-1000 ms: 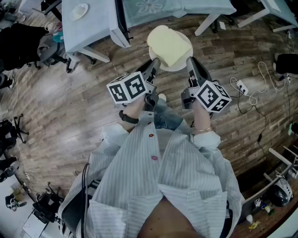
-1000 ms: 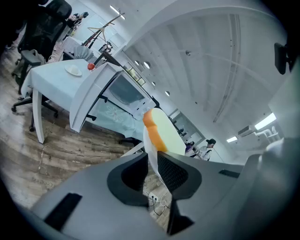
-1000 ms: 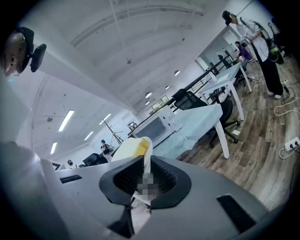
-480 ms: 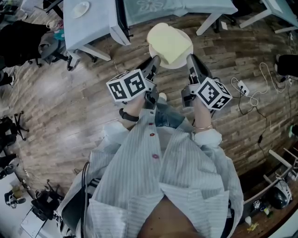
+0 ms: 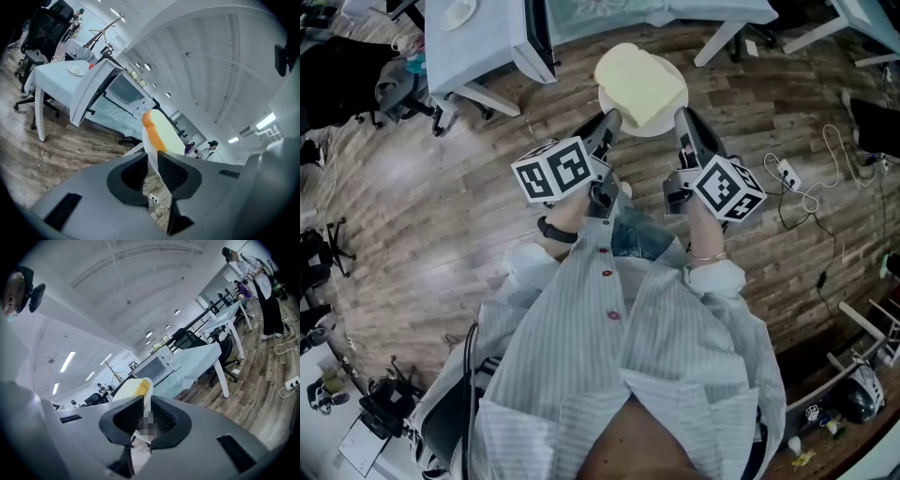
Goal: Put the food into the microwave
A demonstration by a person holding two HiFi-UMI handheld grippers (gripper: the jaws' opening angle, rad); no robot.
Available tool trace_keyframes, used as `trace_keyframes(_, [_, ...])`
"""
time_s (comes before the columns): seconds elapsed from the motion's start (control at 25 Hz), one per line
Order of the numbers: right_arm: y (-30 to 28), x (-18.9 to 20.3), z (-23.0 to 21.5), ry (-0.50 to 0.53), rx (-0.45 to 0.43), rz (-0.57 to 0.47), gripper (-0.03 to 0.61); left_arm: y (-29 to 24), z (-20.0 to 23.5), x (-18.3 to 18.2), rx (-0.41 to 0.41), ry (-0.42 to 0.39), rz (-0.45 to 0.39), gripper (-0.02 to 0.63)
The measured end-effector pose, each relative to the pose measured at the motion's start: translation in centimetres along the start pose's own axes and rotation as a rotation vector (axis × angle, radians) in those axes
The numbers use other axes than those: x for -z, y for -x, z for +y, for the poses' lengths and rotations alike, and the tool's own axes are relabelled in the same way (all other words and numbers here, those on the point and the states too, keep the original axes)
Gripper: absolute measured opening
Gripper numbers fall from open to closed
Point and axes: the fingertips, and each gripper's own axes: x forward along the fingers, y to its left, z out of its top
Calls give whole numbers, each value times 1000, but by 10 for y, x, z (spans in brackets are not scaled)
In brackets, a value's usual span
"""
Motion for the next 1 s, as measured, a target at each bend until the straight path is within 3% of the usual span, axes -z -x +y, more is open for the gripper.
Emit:
trace_keyframes(0.4, [-13,-8,-15,-13,7,1,61,-22,3,-4,-5,9,12,71])
trace_keyframes(1.0, [-99,-62,-57,-20,8,34,61,-110,14,-62,-26,24,6,71])
